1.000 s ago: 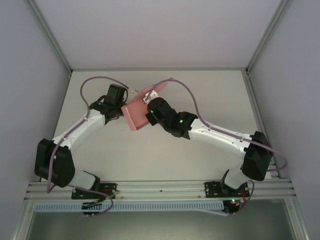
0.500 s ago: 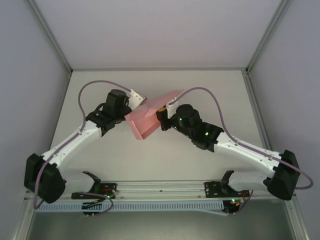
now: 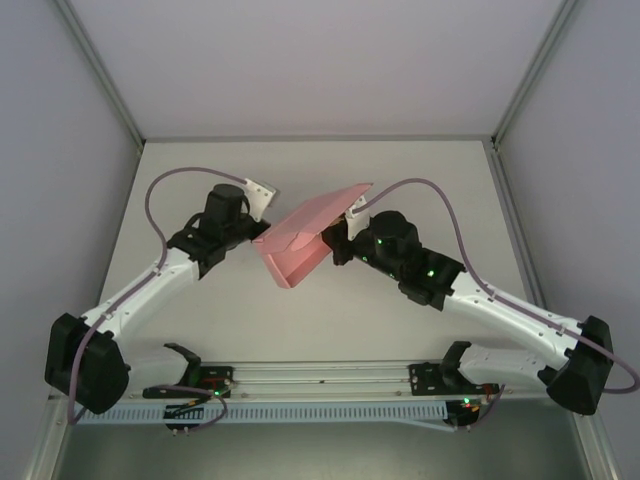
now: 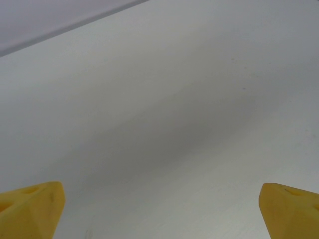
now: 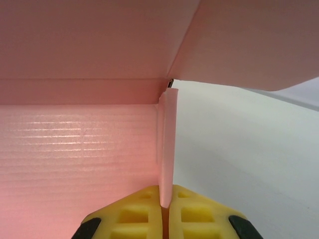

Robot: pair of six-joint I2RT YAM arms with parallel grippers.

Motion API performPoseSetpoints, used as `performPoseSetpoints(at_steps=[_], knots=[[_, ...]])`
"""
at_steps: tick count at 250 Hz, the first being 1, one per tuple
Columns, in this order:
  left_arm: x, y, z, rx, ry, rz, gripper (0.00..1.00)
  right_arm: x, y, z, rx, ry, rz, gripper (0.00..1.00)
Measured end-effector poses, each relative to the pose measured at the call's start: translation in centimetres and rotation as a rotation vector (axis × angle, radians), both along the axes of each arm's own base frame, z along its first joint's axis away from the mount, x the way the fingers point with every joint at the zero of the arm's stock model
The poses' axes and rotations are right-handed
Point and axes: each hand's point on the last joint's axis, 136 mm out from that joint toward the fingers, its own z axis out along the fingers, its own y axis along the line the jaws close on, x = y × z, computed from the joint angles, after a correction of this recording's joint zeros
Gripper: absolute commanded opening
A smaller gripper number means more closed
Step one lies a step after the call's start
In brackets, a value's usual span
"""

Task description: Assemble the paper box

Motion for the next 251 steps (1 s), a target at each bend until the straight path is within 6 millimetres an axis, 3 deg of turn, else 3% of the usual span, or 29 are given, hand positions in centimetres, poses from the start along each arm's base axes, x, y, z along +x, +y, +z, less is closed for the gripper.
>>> performPoseSetpoints(at_steps=[25, 39, 68, 94, 114, 137, 194, 216, 251], knots=[[1.0, 1.7, -0.1, -0.012, 0.014, 0.099, 1.0, 1.2, -0.8, -0.9, -0.023, 0.02, -0.06, 0.0], [1.8, 3.4, -0.3, -0.02, 0.032, 0.191, 1.0, 2.5, -1.6, -2.6, -0.061, 0.063, -0.131, 0.0], [3.0, 7.6, -1.1, -0.032, 0.077, 0.402, 1.0, 5.2, -3.7, -8.7, -0.207, 0.198, -0.32, 0.0], [3.4, 10.4, -1.6, -0.038, 0.102, 0.536, 1.0, 6.0, -5.4, -15.1, -0.364, 0.324, -0.449, 0.0], [3.4, 11.0, -2.0, -0.044, 0.111, 0.573, 1.0, 6.0, -6.4, -19.4, -0.465, 0.406, -0.518, 0.0], [3.2, 11.2, -2.6, -0.045, 0.127, 0.586, 1.0, 6.0, -7.3, -22.8, -0.54, 0.479, -0.596, 0.01], [3.1, 11.2, -2.9, -0.045, 0.134, 0.589, 1.0, 6.4, -7.2, -25.7, -0.522, 0.575, -0.712, 0.06], [3.0, 11.2, -2.9, -0.046, 0.134, 0.589, 1.0, 6.3, -7.3, -26.3, -0.514, 0.593, -0.732, 0.2], [2.9, 11.0, -2.7, -0.061, 0.134, 0.573, 1.0, 6.4, -7.3, -26.3, -0.489, 0.604, -0.751, 0.3]])
